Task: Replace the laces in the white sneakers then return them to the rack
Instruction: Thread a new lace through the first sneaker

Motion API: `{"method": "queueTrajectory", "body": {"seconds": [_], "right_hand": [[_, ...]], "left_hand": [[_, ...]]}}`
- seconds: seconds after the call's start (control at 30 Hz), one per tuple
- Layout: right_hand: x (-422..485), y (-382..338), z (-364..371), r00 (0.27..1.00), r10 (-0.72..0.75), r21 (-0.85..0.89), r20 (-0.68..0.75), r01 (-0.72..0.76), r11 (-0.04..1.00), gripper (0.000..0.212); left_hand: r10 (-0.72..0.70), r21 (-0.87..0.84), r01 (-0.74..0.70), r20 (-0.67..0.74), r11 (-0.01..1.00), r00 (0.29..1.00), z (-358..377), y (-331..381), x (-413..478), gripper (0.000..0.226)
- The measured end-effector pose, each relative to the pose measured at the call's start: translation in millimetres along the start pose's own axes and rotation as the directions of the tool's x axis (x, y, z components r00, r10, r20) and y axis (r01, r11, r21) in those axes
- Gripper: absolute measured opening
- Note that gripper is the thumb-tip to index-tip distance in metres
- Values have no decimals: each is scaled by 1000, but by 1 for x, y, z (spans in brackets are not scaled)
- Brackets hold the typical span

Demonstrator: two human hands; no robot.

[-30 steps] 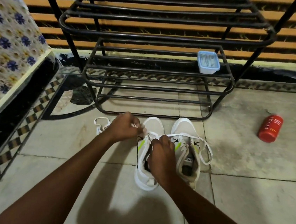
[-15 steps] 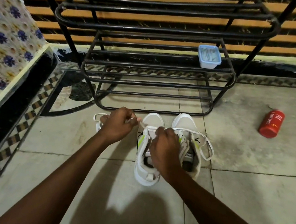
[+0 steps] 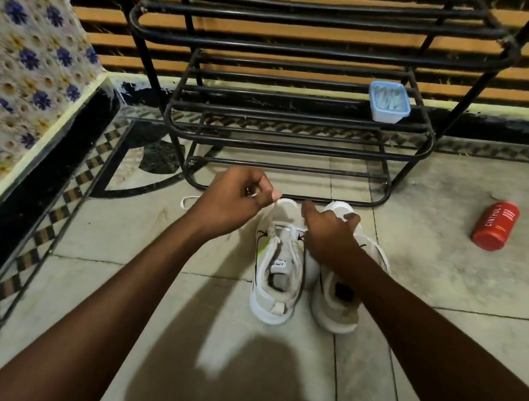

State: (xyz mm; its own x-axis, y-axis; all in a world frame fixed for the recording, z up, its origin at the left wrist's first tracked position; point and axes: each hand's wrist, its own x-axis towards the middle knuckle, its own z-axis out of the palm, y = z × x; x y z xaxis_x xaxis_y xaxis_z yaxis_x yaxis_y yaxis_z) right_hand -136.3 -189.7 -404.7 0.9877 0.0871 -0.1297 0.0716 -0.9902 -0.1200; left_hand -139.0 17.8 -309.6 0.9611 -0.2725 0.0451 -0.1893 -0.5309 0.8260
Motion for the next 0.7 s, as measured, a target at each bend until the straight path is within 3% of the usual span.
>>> {"method": "queueTrajectory", "body": {"seconds": [0.07,0.13,0.23,0.4,0.57,0.7], "right_hand": [[-2,3,-15,999,30,102,-44,-26,994,31],[-5,6,-38,995,83,331,-59,-59,942,15],[-11,7,-84,997,78,611,-11,-55,790,16],[-34,3,-160,998,-1,712,-67,48,700,17],[-56,-3,-225,992,27,851,-124,92,517,11],[-70,-9,-263,984,33,866,-178,140,480,9]], "left_hand": [[29,28,-29,-11,999,1000,-6,9,-3,17],[40,53,-39,-19,998,999,-12,20,-6,15],[79,183,-74,-20,980,997,-23,40,-7,14],[140,262,-124,-42,957,989,-50,88,-11,14],[103,90,-100,-29,991,994,-76,127,-14,15],[49,-16,-49,-10,999,999,-93,148,-14,18]]}}
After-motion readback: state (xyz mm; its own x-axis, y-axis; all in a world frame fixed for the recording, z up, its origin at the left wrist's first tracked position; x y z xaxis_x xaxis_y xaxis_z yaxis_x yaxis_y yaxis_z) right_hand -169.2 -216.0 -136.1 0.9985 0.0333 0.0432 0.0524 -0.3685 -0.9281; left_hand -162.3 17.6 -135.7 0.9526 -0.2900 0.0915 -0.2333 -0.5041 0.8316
